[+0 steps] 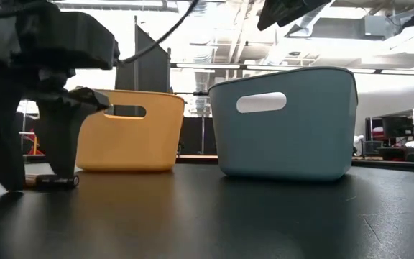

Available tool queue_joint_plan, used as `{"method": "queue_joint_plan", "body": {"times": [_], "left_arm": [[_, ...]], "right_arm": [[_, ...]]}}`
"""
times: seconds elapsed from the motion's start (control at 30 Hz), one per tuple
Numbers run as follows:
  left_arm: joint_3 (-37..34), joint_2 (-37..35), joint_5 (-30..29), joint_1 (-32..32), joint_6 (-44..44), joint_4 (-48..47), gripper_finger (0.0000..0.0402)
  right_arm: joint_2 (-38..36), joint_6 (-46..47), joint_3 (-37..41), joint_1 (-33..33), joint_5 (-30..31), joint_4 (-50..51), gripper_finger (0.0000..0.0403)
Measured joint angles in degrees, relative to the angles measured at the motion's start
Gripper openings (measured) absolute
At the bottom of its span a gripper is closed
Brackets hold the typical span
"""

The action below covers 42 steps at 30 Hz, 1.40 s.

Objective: Sort batteries
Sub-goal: Put the black battery into the yellow bin

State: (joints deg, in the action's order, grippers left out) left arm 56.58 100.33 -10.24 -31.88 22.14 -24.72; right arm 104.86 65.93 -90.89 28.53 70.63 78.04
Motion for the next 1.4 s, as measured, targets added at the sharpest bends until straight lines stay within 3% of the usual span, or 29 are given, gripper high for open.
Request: {"method": "queue_joint_plan", "body": {"times": [0.23, 0.6, 0.73, 1.4], "left_arm": [[-0.29, 0.77, 0.6, 0.9, 1.26, 0.26, 0.0186], [-3.1, 0.83, 0.5, 1.77, 1.27, 2.25, 0.0053], [-5.6, 0.64, 1.37, 1.84, 1.17, 5.55, 0.0022], [-6.94, -1.83, 2.15, 1.86, -0.03, 7.6, 0.002]], "right_arm": [[0.0, -0.81, 0.0, 0.0, 0.02, -0.7, 0.0279], [0.0, -1.51, 0.0, -0.02, 0.07, -0.98, 0.0279], [0.0, -1.51, 0.0, -0.02, 0.09, -0.97, 0.0279], [0.0, -1.51, 0.0, -0.13, 0.13, -0.98, 0.0279]]}}
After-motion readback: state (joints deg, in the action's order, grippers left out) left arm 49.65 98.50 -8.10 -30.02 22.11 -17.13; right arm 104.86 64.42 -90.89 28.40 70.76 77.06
